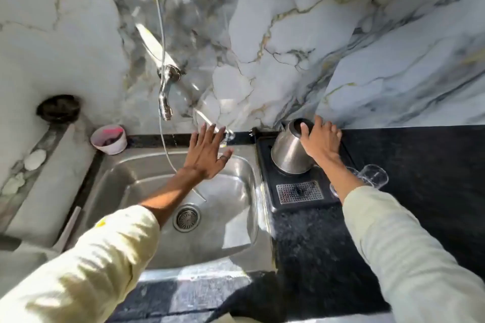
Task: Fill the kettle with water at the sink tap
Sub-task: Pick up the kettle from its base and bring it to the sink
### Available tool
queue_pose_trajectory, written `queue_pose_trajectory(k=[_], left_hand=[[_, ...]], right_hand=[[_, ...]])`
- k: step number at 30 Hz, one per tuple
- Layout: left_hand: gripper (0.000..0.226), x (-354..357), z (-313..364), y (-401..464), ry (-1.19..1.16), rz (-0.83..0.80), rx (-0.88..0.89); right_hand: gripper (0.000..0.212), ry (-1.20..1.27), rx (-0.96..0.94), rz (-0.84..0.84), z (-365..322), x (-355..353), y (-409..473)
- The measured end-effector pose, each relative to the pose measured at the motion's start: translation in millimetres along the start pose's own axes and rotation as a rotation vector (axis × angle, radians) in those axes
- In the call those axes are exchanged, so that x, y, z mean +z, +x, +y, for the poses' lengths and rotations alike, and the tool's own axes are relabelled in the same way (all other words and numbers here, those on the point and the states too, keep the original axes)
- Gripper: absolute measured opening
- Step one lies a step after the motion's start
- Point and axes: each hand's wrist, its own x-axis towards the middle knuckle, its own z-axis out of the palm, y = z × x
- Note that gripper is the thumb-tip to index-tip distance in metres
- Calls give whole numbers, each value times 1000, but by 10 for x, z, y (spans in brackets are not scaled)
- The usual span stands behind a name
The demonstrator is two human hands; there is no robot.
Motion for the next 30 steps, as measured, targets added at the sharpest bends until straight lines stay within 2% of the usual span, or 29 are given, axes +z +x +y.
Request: queue_pose_trajectory(k=[4,6,10,13,15,19,22,23,26,30], left_hand=[[79,141,86,-30,-26,-54,34],[84,212,105,-83,-29,-73,39],[87,229,30,-223,-61,-104,33],[93,225,-7,-322,-192,-158,10],[103,234,48,-389,-385,-237,-36],[135,164,86,-598,-942,-320,-217],[136,157,168,-685,-1353,-378,-290],[134,139,161,-725,-1443,-355,-305],[123,178,61,-839,-1489,-182,-346],[118,200,-221,-1008,-1487,64,-308]], right_hand=[[85,87,79,-152,188,-61,175],[89,92,71,-161,228,-47,222],[90,201,81,-98,214,-7,298],[87,206,19,-50,90,3,297],[85,220,-78,-26,-28,-27,265],[82,339,-243,4,-448,-158,16],[76,414,-325,5,-771,-206,-257],[76,430,-363,7,-910,-207,-389],[74,354,-451,-54,-1269,-204,-718],[94,261,-424,-440,-1600,-221,-867]])
